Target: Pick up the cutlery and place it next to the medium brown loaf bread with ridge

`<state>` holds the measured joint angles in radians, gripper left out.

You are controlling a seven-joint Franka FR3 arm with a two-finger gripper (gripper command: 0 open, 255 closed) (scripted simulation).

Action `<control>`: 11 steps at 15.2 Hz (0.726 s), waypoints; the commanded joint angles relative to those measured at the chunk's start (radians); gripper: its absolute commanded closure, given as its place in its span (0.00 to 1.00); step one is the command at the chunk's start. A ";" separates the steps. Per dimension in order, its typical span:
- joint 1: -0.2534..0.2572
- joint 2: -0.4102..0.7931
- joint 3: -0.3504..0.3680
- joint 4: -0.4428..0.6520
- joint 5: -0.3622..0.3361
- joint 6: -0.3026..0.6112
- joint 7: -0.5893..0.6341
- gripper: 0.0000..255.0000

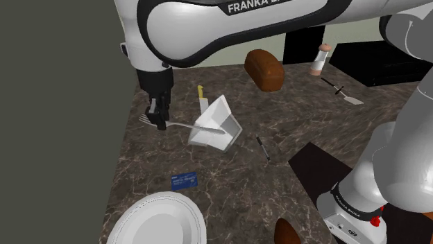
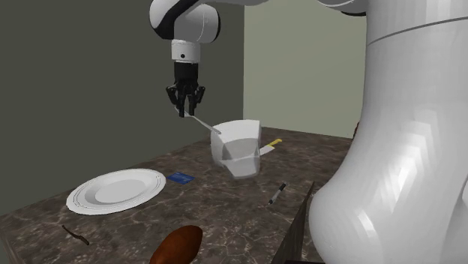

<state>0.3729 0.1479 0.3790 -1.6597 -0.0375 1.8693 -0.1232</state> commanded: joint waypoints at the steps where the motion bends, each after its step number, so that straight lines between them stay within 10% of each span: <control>1: 0.001 0.001 0.000 0.030 0.000 -0.030 0.000 1.00; 11: -0.092 -0.205 -0.068 -0.172 0.086 -0.024 -0.175 1.00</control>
<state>0.2904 -0.0211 0.3199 -1.7932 0.0353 1.8416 -0.2757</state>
